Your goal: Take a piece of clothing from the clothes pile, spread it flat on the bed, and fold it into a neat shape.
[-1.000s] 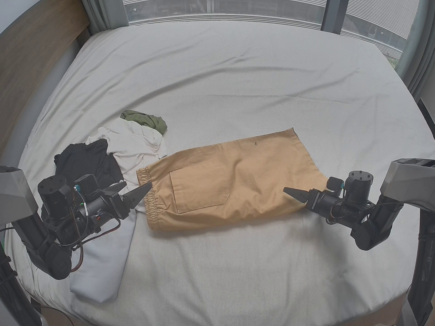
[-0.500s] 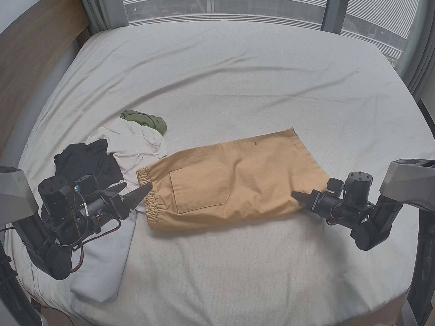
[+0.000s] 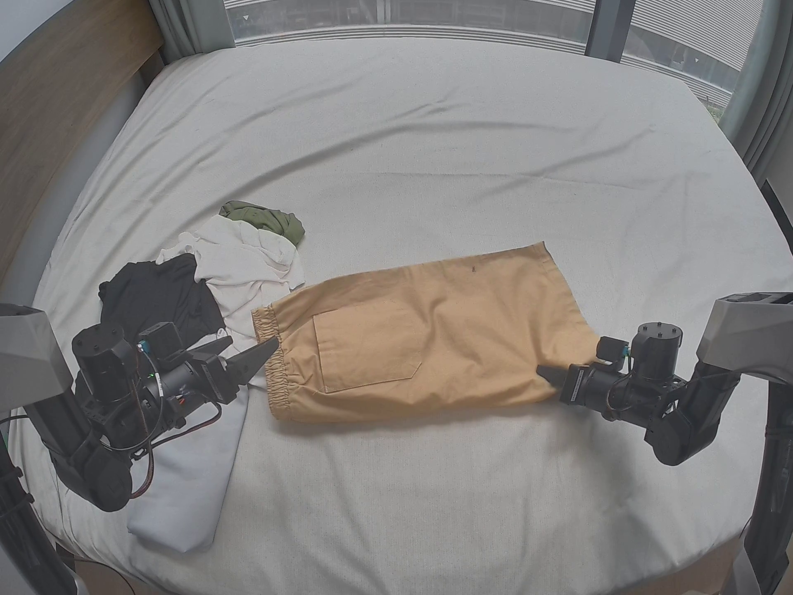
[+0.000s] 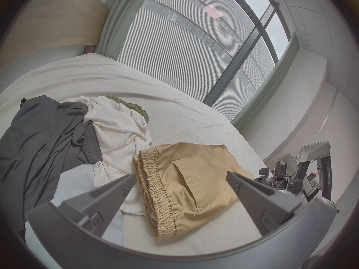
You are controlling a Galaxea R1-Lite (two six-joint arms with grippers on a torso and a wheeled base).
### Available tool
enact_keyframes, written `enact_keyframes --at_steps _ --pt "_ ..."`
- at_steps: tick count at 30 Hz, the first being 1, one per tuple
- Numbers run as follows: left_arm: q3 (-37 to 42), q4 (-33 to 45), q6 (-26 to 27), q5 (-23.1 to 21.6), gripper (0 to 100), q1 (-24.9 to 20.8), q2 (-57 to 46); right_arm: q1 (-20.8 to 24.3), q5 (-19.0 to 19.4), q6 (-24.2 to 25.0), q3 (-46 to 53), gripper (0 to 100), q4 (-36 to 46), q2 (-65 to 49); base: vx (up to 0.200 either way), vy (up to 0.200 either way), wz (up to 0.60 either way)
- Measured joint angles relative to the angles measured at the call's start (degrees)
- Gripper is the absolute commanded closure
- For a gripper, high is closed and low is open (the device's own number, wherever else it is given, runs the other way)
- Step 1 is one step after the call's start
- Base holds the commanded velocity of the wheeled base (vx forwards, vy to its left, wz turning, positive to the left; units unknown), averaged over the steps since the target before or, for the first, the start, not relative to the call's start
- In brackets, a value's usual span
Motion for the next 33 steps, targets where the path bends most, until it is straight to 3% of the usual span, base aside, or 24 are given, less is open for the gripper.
enact_keyframes --at_steps 25,33 --pt "0.23 -0.02 0.00 -0.02 0 -0.22 0.17 -2.56 -0.05 -13.46 8.25 100 27.77 -15.36 0.000 0.000 0.00" --pt "0.45 0.00 0.00 -0.05 0 -0.30 0.20 -3.05 -0.11 -16.23 10.36 100 31.22 -17.97 0.000 0.000 0.00"
